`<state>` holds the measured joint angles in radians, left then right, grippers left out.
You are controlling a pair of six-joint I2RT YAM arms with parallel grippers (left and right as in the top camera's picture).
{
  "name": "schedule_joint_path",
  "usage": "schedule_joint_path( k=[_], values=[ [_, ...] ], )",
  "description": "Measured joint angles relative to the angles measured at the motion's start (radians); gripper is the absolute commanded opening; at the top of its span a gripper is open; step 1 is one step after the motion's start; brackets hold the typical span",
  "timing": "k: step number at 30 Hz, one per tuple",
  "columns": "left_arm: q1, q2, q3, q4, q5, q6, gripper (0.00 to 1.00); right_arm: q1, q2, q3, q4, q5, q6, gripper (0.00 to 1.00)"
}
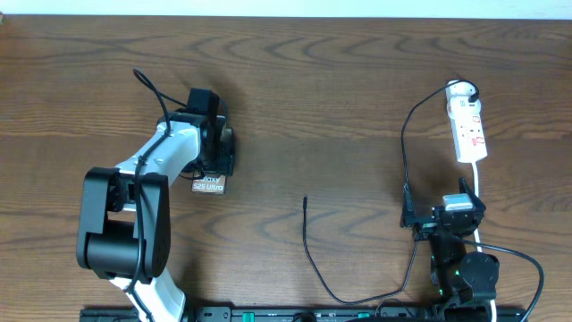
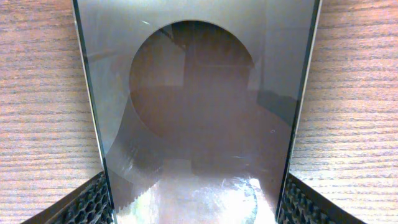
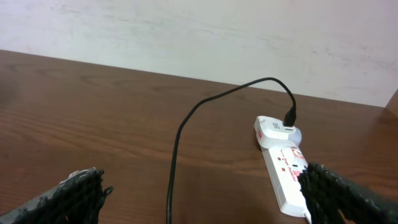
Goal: Plug charger to phone and switch on socket
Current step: 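Close the left gripper on the phone's long edges, then lift the phone with the left gripper and rotate it upright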
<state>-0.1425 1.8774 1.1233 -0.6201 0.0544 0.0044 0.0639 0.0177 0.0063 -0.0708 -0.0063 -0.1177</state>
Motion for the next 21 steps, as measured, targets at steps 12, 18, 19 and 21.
schedule_joint_path(
  k=[12, 18, 19, 21],
  values=[
    [0.0, -0.003, 0.03, -0.06, 0.003, 0.0, 0.43, 0.0, 0.0, 0.0, 0.0, 0.0, 0.0, 0.99],
    [0.0, -0.093, 0.064, -0.068, 0.007, 0.0, 0.41, 0.0, 0.0, 0.0, 0.0, 0.0, 0.0, 0.99],
    [0.0, -0.119, 0.065, -0.068, 0.008, 0.0, 0.39, 0.0, 0.0, 0.0, 0.0, 0.0, 0.0, 0.99],
    [0.0, -0.17, 0.068, -0.072, 0.011, 0.0, 0.35, 0.0, 0.0, 0.0, 0.0, 0.0, 0.0, 0.99]
  ],
)
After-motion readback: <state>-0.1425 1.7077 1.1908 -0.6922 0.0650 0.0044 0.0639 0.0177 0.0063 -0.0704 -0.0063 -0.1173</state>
